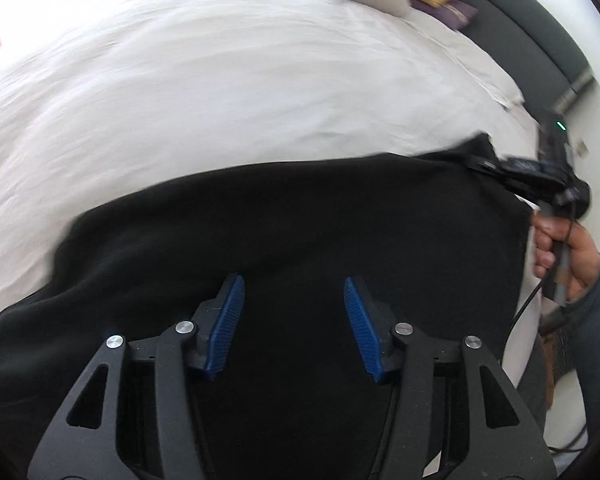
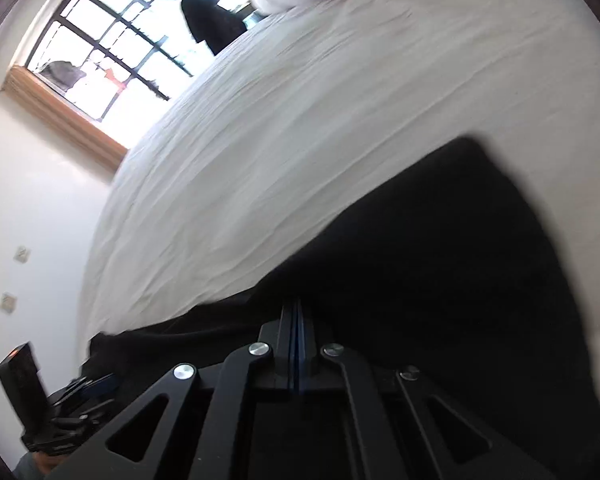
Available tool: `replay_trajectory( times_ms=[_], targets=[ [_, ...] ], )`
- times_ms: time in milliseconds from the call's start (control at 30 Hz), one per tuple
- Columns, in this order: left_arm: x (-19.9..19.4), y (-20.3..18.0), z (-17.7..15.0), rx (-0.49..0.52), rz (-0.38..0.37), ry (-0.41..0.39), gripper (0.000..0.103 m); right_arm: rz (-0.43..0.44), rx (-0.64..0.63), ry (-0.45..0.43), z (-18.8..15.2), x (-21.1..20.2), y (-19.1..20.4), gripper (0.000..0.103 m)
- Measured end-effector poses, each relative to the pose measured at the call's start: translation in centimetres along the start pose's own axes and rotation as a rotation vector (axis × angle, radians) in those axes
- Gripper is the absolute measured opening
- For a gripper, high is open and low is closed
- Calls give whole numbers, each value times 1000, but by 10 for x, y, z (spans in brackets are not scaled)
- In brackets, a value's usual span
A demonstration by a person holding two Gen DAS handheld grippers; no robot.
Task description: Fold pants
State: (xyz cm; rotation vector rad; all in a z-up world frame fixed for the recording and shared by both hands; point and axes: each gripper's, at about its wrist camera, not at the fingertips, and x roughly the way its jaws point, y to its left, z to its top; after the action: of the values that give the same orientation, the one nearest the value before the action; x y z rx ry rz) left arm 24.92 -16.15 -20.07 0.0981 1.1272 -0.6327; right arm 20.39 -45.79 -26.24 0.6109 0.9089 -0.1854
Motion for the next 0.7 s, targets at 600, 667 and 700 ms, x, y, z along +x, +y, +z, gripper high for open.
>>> replay_trajectory(
  times_ms=[600, 667, 700],
  targets=[
    [-62, -21, -134, 67, 36, 21, 56, -51, -53, 132, -86, -43, 54, 0],
    [-72, -28, -131, 59, 24, -2, 56, -26, -83, 99, -86, -51, 87, 11],
    [-82, -34, -126, 59, 0, -47, 56, 83, -95, 99, -84, -51, 104, 11]
  ],
)
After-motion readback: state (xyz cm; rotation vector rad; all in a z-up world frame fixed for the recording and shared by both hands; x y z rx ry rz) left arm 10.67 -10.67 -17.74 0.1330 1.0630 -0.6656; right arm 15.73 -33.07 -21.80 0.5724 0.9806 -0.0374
